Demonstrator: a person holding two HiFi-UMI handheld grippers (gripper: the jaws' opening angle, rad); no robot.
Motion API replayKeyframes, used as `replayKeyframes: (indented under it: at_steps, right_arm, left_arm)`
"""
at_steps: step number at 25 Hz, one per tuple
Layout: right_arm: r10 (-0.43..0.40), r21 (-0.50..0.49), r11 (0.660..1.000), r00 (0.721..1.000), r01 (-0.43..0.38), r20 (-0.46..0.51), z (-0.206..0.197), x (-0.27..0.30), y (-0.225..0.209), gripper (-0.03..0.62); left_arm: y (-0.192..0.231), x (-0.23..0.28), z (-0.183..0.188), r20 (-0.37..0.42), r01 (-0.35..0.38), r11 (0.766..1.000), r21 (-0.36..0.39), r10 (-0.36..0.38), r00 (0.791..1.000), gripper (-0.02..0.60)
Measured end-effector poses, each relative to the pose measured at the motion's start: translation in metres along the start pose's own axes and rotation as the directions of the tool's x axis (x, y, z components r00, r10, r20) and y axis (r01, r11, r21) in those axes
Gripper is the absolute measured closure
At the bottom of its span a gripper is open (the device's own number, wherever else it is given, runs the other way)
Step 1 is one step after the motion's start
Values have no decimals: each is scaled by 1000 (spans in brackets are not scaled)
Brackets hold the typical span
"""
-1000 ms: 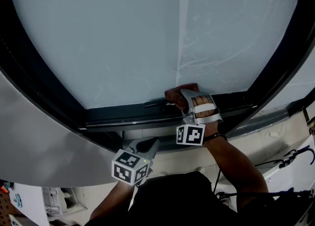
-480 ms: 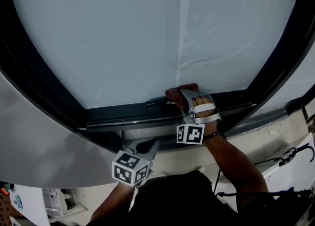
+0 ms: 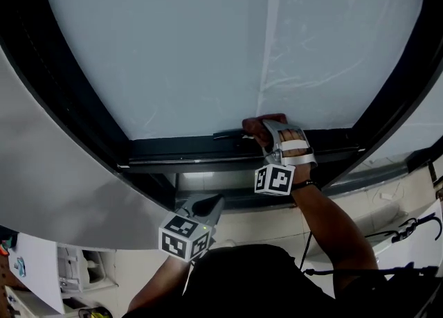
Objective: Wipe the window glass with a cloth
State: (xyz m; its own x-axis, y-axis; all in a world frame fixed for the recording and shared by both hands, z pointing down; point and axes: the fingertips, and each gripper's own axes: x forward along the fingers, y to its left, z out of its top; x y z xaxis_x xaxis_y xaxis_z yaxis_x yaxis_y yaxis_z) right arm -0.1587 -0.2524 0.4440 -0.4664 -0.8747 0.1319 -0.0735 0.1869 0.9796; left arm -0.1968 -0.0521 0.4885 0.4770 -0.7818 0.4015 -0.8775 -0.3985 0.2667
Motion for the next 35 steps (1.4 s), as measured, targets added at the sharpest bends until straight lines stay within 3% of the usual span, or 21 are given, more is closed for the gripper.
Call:
replayKeyframes:
  at_steps: [2, 4, 6, 7, 9, 10, 11, 13, 14, 15, 16, 17, 18, 20, 27, 30, 35]
  right_arm:
    - [52, 55, 997, 998, -53, 19, -2, -6, -2, 499]
    - [95, 191, 976, 994, -105, 62, -2, -27, -10, 499]
    - [143, 373, 910, 981, -181, 128, -1, -64, -15, 499]
    - [172, 464, 854, 969, -235, 175, 1, -85, -14, 499]
    - [220, 619, 702, 933, -353, 283, 1, -128, -8, 497]
    - [234, 681, 608, 912, -408, 338, -2, -150, -3, 497]
    - [240, 733, 501, 888, -460, 392, -5, -171, 3, 497]
    - [229, 806, 252, 842, -535, 488, -16, -214, 15, 496]
    - [215, 823, 131, 827, -552, 520, -24, -234, 21, 496]
    - [200, 831, 31, 818, -556, 540, -31, -253, 27, 496]
    - [191, 833, -43, 814, -551, 548, -39, -271, 35, 496]
    - [189, 834, -90, 813, -544, 551, -45, -288, 44, 496]
    - [194, 834, -114, 811, -540, 552, -50, -306, 54, 496]
    - [214, 826, -130, 798, -548, 563, -55, -343, 72, 496]
    - [202, 791, -111, 766, -601, 610, -49, -447, 100, 496]
    - [192, 773, -122, 749, -623, 634, -43, -474, 104, 496]
    - [178, 778, -67, 760, -624, 625, -43, -493, 94, 496]
  left_arm:
    - [-4, -7, -1, 7, -16, 1000, -6, 17, 1000, 565]
    - [-10, -13, -2, 16, -30, 999, -13, 31, 999, 565]
    - [-18, -17, -5, 19, -44, 999, -17, 44, 999, 565]
    - [-23, -19, -7, 18, -50, 999, -17, 50, 999, 565]
    - [-34, -19, -10, 17, -60, 998, -21, 60, 998, 565]
    - [-41, -19, -11, 19, -64, 998, -23, 64, 998, 565]
    - [-50, -18, -13, 22, -66, 998, -24, 67, 998, 565]
    - [-72, -18, -18, 26, -64, 998, -21, 65, 998, 565]
    - [-84, -18, -24, 21, -61, 998, -17, 61, 998, 565]
    - [-96, -17, -31, 10, -58, 998, -14, 58, 998, 565]
    - [-108, -16, -40, -5, -54, 998, -12, 54, 999, 565]
    - [-121, -14, -50, -22, -49, 999, -11, 49, 999, 565]
    - [-134, -14, -60, -36, -44, 999, -12, 43, 998, 565]
    - [-163, -15, -79, -50, -33, 999, -19, 32, 998, 565]
    - [-240, -49, -125, -52, -37, 999, -21, 36, 998, 565]
    - [-257, -63, -134, -53, -51, 999, -16, 50, 997, 565]
    - [-276, -76, -121, -12, -64, 998, 17, 64, 998, 565]
